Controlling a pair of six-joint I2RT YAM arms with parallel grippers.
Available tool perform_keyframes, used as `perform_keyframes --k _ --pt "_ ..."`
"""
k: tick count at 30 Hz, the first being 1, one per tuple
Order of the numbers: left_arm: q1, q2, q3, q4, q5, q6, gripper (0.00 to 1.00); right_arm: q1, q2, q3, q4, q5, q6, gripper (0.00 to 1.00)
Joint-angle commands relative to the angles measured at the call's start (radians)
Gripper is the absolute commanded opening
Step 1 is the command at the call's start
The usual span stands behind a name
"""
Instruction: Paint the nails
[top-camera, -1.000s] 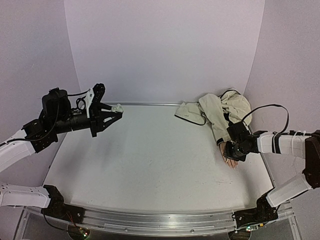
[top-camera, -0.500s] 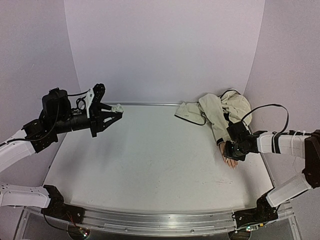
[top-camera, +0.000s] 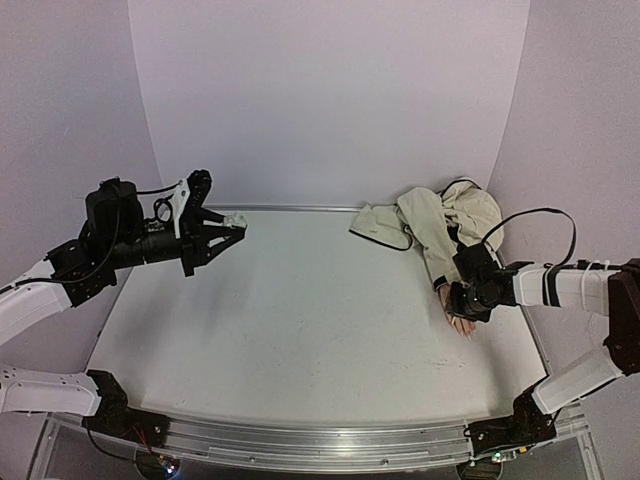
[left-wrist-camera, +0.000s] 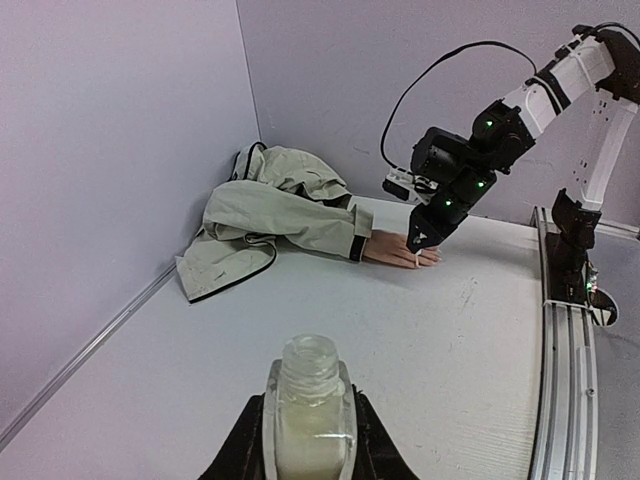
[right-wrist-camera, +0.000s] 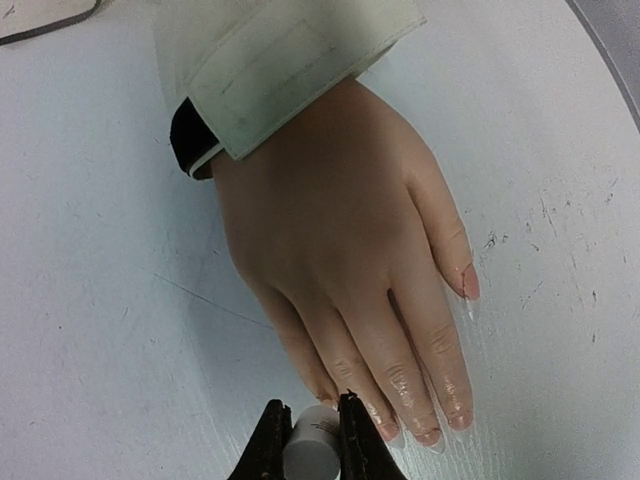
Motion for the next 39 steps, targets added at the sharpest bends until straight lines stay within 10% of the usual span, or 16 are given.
perform_keyframes --k 1,39 --pt "0.004 -0.024 0.011 0.024 -0.001 0.015 0.00 -0.005 0.003 0.025 -0.018 0.010 0.001 0.00" --pt "0.003 -0.027 0.012 0.023 0.004 0.014 0.00 -0.006 -0.020 0.017 -0.057 -0.002 0.016 0.00"
